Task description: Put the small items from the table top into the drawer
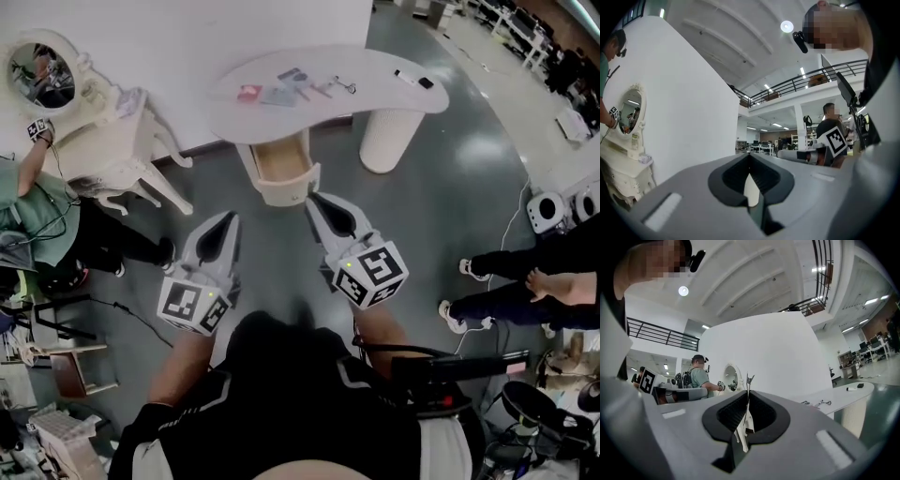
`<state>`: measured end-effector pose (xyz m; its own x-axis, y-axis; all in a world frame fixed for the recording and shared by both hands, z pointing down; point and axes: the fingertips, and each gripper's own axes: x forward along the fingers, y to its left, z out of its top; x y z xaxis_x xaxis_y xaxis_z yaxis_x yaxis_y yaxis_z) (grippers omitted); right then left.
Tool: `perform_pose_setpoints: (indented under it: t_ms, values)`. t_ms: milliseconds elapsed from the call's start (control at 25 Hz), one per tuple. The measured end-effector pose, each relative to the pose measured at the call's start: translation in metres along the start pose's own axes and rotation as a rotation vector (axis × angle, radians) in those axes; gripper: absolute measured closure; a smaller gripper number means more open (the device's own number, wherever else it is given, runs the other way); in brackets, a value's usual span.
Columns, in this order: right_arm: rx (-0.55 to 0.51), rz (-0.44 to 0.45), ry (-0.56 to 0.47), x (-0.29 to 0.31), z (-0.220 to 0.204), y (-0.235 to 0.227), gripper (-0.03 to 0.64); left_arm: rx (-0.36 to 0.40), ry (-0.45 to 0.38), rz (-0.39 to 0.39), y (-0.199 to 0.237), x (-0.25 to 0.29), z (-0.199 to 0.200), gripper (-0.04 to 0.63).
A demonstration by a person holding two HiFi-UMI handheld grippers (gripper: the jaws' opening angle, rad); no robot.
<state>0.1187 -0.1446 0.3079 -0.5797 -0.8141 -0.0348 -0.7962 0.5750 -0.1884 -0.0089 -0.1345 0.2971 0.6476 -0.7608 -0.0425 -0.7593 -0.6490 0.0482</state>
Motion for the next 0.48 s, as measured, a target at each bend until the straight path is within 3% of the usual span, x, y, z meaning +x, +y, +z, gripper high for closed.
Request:
perform_pose_setpoints:
  t_ms: [480]
  values:
    - [-0.031,-0.049,0.019,0.087,-0.003,-0.024,0.6,-0.016,-0.003,-0.059,0.086,0.047,-0.006,0.595]
